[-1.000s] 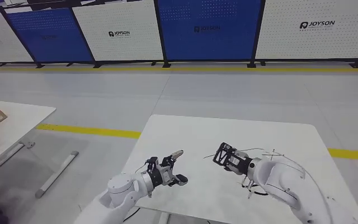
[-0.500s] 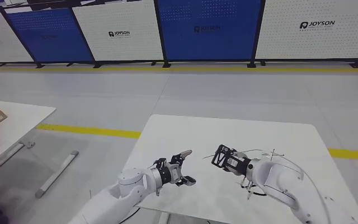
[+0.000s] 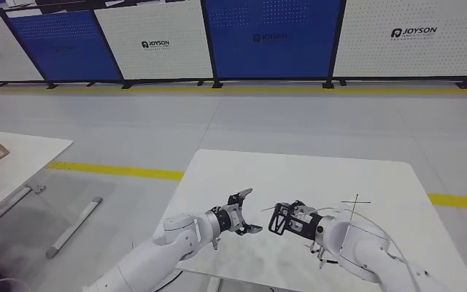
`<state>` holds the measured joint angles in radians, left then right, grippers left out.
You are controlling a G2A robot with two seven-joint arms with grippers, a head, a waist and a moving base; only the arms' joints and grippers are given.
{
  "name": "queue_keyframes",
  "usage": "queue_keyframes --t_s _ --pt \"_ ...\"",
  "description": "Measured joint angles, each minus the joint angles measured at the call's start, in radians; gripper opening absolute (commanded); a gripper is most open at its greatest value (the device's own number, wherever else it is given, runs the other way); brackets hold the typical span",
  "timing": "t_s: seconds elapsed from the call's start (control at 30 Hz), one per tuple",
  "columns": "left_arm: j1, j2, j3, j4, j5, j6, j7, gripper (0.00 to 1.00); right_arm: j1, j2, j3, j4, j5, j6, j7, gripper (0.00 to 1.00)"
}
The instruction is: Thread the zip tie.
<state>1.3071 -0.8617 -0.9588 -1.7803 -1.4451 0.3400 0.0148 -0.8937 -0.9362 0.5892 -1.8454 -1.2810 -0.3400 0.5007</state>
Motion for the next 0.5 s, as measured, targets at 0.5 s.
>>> queue_keyframes --t_s 0.5 --pt "-0.028 -0.030 0.051 0.009 -0.010 -0.026 0.047 1.00 0.000 0.000 0.000 0.000 0.000 0.000 0.000 0.00"
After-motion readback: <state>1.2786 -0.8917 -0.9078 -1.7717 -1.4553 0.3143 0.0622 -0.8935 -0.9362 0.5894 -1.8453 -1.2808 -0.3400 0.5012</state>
